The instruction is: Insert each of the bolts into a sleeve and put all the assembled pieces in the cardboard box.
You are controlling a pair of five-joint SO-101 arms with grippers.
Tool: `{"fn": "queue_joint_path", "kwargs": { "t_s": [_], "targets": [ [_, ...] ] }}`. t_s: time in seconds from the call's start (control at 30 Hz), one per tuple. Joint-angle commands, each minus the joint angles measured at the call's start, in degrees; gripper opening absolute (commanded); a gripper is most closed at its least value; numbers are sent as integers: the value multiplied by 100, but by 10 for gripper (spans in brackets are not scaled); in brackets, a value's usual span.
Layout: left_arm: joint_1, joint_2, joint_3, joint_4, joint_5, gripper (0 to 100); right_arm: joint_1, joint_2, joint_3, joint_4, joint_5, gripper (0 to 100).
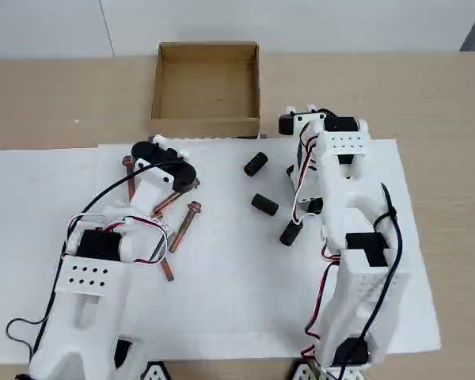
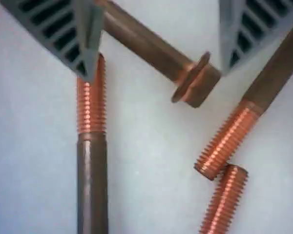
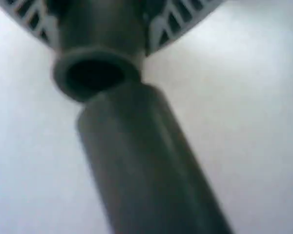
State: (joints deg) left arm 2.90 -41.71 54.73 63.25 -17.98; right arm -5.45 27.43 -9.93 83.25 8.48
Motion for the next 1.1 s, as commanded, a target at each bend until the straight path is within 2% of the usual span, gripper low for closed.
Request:
{"fn": "queue_joint_path", "kwargs": {
  "t_s": [0.0, 0.2, 0.47, 0.73, 0.97, 1.07],
  "targets": [
    [35, 0, -13, -132, -26, 164, -48, -251, -97, 189, 53, 3],
    [35, -9, -127, 44, -18, 163, -277, -1393, -97, 673, 53, 3],
    [35, 0, -1209, 1037, 378, 133, -532, -2879, -70, 1420, 53, 2],
    [35, 35, -2237, 1837, 378, 102, -532, -3266, -53, 1525, 18, 2],
    [-9, 1644, -4127, 2971, 396, 100, -532, -3319, 360, 1525, 9, 2],
    [-9, 2549, -5033, 3358, 659, 70, -523, -3319, 492, 1525, 9, 2]
  ]
}}
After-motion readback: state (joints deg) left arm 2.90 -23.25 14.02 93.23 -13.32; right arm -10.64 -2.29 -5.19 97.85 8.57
